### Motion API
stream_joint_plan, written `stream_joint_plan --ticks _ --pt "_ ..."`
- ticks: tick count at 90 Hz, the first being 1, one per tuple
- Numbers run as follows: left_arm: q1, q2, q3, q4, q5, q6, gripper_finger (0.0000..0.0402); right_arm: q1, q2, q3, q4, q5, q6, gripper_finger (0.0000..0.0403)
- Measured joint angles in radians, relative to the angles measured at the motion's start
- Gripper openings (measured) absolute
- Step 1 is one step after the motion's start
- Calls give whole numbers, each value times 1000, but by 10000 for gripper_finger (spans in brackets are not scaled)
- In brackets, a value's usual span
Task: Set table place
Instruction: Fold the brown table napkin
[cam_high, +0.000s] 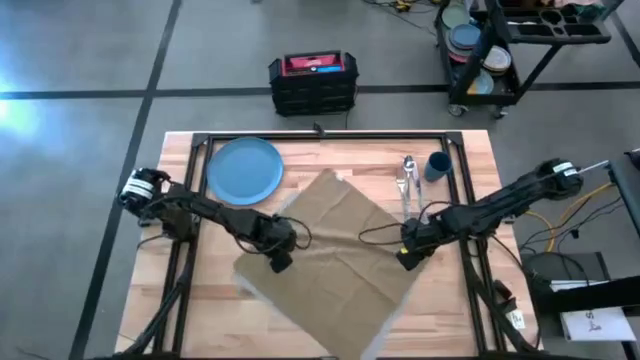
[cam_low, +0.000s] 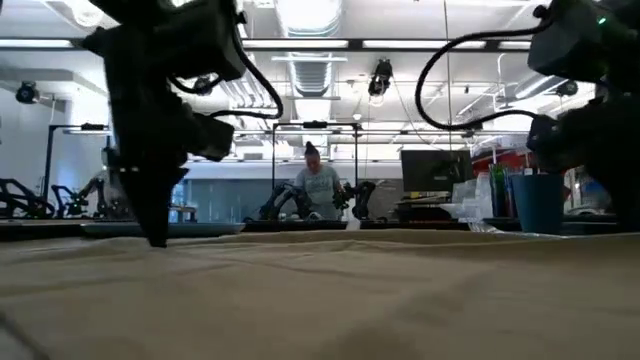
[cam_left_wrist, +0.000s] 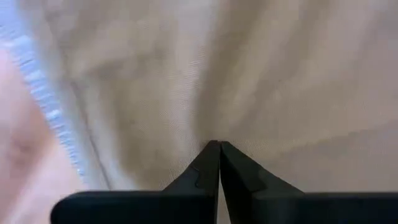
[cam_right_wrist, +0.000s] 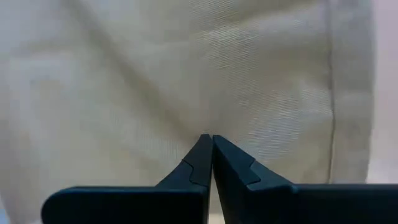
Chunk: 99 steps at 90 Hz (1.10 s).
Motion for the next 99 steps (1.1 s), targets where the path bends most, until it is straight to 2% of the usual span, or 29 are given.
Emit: stream_joint_plan --ticks 12,25,37,49,65,79,99 --pt "66 -14 11 4 -23 71 0 84 -16 22 0 27 72 0" --pt "131 -23 57 6 -61 142 0 162 -56 72 1 165 140 0" --pt "135 -24 134 23 -39 141 0 157 -76 95 0 287 151 0" --pt "81 -24 182 99 11 97 0 100 -68 90 -4 339 138 0" --pt "-29 -22 180 200 39 -2 0 -36 -40 87 3 330 24 0" --pt "-112 -1 154 184 46 -75 0 -150 -27 86 1 270 -102 0" --pt "-165 10 78 184 119 -189 0 -258 11 81 -5 198 -227 0"
